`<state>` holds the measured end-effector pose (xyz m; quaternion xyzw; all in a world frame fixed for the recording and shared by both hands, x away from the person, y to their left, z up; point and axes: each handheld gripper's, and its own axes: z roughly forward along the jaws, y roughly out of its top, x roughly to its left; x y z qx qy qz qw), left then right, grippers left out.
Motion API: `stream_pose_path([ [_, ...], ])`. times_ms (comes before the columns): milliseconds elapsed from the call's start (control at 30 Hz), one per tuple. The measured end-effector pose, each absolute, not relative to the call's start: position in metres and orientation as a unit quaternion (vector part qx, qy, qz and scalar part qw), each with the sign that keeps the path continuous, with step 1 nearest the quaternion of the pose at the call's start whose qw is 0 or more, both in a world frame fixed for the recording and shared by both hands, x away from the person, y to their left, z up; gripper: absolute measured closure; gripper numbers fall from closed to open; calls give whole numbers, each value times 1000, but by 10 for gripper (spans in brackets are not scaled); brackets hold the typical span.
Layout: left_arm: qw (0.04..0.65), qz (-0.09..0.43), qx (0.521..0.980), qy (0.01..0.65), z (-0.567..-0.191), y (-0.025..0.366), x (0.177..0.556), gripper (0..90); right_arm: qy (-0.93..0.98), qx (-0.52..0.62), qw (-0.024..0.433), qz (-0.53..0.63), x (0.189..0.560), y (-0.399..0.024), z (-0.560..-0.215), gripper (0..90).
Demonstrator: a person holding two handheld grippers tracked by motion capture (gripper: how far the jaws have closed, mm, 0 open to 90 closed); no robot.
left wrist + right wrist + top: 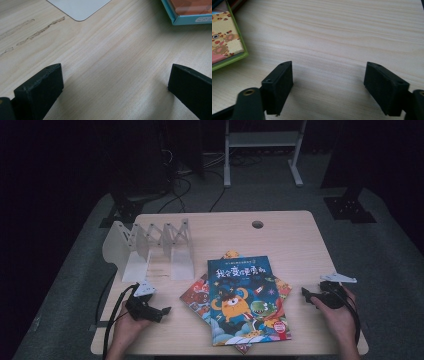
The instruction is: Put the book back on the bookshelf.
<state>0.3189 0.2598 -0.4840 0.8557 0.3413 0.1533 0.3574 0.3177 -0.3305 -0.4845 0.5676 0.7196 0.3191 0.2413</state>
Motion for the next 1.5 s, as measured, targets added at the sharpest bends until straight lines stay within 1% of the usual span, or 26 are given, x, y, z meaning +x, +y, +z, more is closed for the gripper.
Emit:
stream_pose_path([
  [33, 357, 153, 856, 341, -484, 260, 319, 0, 722, 567, 239, 317, 318, -330, -483, 263],
  [67, 358, 153, 856, 341, -484, 260, 319, 0, 722, 567, 239, 317, 318, -330, -483, 263],
  [100, 358, 153, 856, 341, -484, 260, 319, 0, 725, 563, 239, 317, 318, -328, -481, 285],
  [300, 358, 153, 856, 341, -484, 260, 319, 0, 727, 559, 227, 329, 322, -326, -473, 314],
  [700, 358, 153, 856, 341, -484, 260, 319, 0, 735, 541, 219, 344, 333, -320, -459, 337],
  [933, 358, 153, 856, 341, -484, 260, 319, 0, 740, 526, 201, 368, 344, -307, -449, 338],
  [1100, 358, 153, 856, 341, -484, 260, 319, 0, 744, 517, 198, 374, 353, -298, -442, 340],
  [1500, 358, 153, 856, 341, -484, 260, 319, 0, 753, 502, 181, 385, 373, -280, -440, 331],
])
